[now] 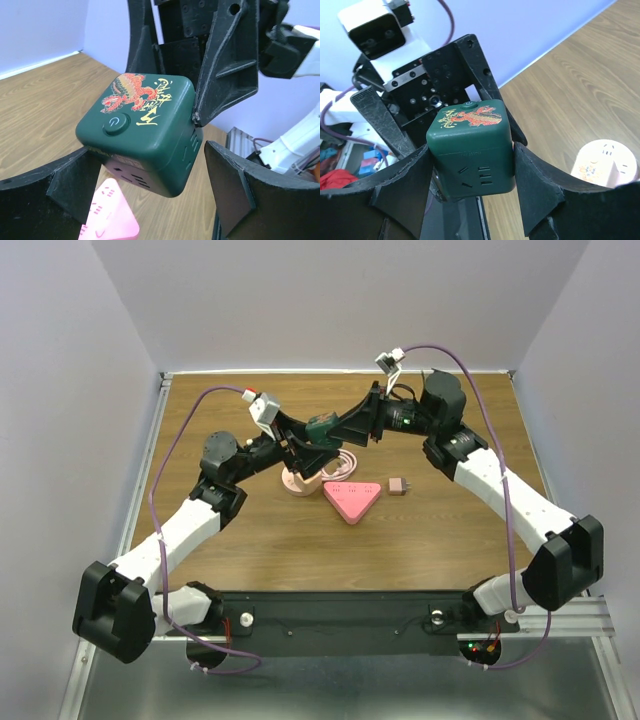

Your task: Insert the plug

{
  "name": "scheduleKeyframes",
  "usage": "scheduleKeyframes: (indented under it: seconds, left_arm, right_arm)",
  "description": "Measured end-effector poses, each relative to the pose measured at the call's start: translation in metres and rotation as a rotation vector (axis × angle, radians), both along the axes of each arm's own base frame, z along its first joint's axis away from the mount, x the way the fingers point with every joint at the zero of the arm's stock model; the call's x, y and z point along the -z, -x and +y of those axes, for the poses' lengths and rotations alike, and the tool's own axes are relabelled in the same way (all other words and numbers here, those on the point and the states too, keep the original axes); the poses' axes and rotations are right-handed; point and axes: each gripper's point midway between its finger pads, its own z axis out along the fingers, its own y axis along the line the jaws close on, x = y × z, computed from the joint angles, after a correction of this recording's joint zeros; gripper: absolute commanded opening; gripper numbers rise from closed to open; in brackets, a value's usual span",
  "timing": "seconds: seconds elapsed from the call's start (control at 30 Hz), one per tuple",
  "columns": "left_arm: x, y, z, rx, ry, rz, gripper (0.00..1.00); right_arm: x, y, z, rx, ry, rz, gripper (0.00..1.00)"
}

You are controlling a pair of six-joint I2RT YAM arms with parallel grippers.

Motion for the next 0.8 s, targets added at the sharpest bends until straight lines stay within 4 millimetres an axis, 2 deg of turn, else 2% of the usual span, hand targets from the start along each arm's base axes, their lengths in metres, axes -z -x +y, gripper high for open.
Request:
scheduleKeyframes:
  seconds: [0.1, 0.2, 0.23, 0.27, 0.4, 0.43, 0.5, 0.53, 0.63, 0.67, 0.7, 0.77, 0.8]
  left_arm:
    - [-0.005, 0.004, -0.001, 0.019, 0.016, -0.013, 0.92]
    - [-0.011, 0.008, -0.002, 0.038, 0.033, -0.026, 0.83]
    - [-0.013, 0.009, -0.002, 0.044, 0.039, -0.029, 0.77]
    - [-0.015, 0.011, -0.003, 0.055, 0.046, -0.026, 0.65]
    - [-0.020, 0.016, -0.003, 0.079, 0.070, -0.033, 0.40]
    - [-0.022, 0.017, -0.003, 0.087, 0.075, -0.037, 0.24]
    - [-0.021, 0.016, -0.004, 0.097, 0.081, -0.035, 0.07]
    - [-0.020, 0.017, -0.005, 0.109, 0.085, -0.030, 0.00]
    - [-0.013, 0.016, -0.008, 0.131, 0.086, -0.008, 0.00]
    - [-0.009, 0.016, -0.008, 0.135, 0.085, -0.001, 0.00]
    - [-0.005, 0.016, -0.008, 0.139, 0.084, 0.007, 0.00]
    - [0.001, 0.017, -0.009, 0.142, 0.080, 0.016, 0.00]
    - [0.007, 0.017, -0.009, 0.144, 0.074, 0.027, 0.00]
  right_arm:
    - [-0.006, 0.004, 0.001, -0.023, -0.025, -0.004, 0.00]
    - [-0.010, 0.007, 0.002, -0.039, -0.043, -0.018, 0.01]
    - [-0.012, 0.007, 0.002, -0.043, -0.047, -0.022, 0.00]
    - [-0.013, 0.008, 0.002, -0.046, -0.050, -0.028, 0.00]
    - [-0.019, 0.010, 0.000, -0.060, -0.065, -0.062, 0.00]
    - [-0.020, 0.011, 0.000, -0.061, -0.068, -0.068, 0.01]
    - [-0.020, 0.011, 0.000, -0.061, -0.069, -0.071, 0.00]
    - [-0.019, 0.011, 0.000, -0.060, -0.069, -0.072, 0.04]
    - [-0.012, 0.010, -0.001, -0.056, -0.057, -0.074, 0.17]
    - [-0.009, 0.009, -0.002, -0.055, -0.049, -0.076, 0.30]
    - [-0.005, 0.009, -0.002, -0.054, -0.038, -0.077, 0.38]
    - [0.003, 0.008, -0.002, -0.054, -0.017, -0.072, 0.50]
    - [0.007, 0.008, -0.003, -0.053, -0.007, -0.070, 0.54]
